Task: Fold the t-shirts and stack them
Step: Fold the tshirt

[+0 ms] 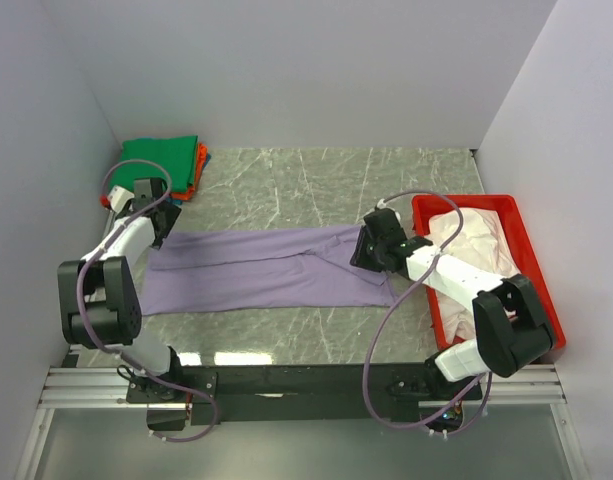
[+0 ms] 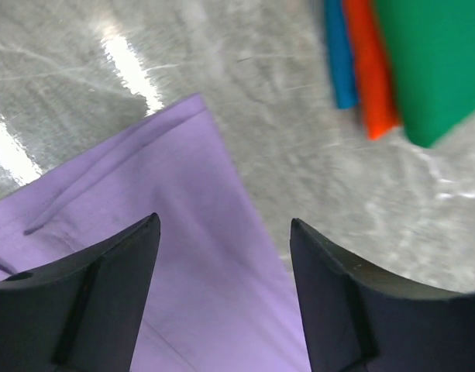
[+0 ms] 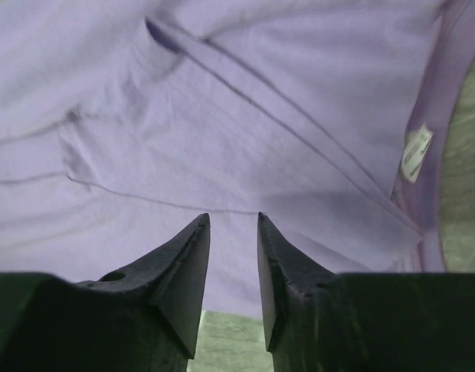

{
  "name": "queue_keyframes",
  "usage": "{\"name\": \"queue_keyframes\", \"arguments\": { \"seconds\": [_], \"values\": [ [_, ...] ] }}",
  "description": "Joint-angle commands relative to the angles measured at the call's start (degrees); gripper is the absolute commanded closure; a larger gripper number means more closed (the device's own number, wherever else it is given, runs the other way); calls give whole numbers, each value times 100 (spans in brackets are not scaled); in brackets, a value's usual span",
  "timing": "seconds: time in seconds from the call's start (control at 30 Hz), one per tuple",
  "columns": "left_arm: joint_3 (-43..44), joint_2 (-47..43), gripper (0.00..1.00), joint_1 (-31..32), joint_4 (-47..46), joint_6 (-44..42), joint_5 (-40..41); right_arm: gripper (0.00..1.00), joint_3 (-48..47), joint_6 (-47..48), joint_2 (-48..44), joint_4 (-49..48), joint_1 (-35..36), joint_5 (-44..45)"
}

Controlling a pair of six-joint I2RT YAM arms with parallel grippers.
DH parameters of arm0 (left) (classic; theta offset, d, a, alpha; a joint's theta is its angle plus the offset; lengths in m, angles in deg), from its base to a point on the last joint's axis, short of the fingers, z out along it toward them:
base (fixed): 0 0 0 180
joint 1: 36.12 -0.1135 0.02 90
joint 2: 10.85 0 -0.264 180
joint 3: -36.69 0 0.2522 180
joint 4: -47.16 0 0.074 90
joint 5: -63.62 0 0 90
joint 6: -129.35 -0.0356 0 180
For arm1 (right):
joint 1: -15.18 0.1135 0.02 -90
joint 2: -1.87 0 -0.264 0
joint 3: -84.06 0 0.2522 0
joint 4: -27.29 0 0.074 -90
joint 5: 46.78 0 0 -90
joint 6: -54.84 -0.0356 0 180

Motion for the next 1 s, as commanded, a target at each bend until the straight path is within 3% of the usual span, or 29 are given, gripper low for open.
{"name": "queue_keyframes", "arguments": {
  "seconds": [0.0, 0.13, 0.43, 0.53, 0.97],
  "values": [
    [19, -482, 26, 140, -71, -52, -70, 61, 178, 128, -213, -273, 180, 160],
    [-86, -886, 26, 378, 762, 677, 666, 60, -136, 182, 41, -230, 364, 274],
    [-1001, -1537, 25, 203, 967, 1134, 844, 55, -1086, 366, 911, -283, 926, 668],
    [-1010, -1450, 25, 0, 1037, 1161, 660, 52, -1552, 542, 1298, -81, 1050, 916],
    [-1001, -738, 28, -184, 844, 1302, 475, 48, -2045, 1183, 2063, -81, 1270, 1144]
  ]
}}
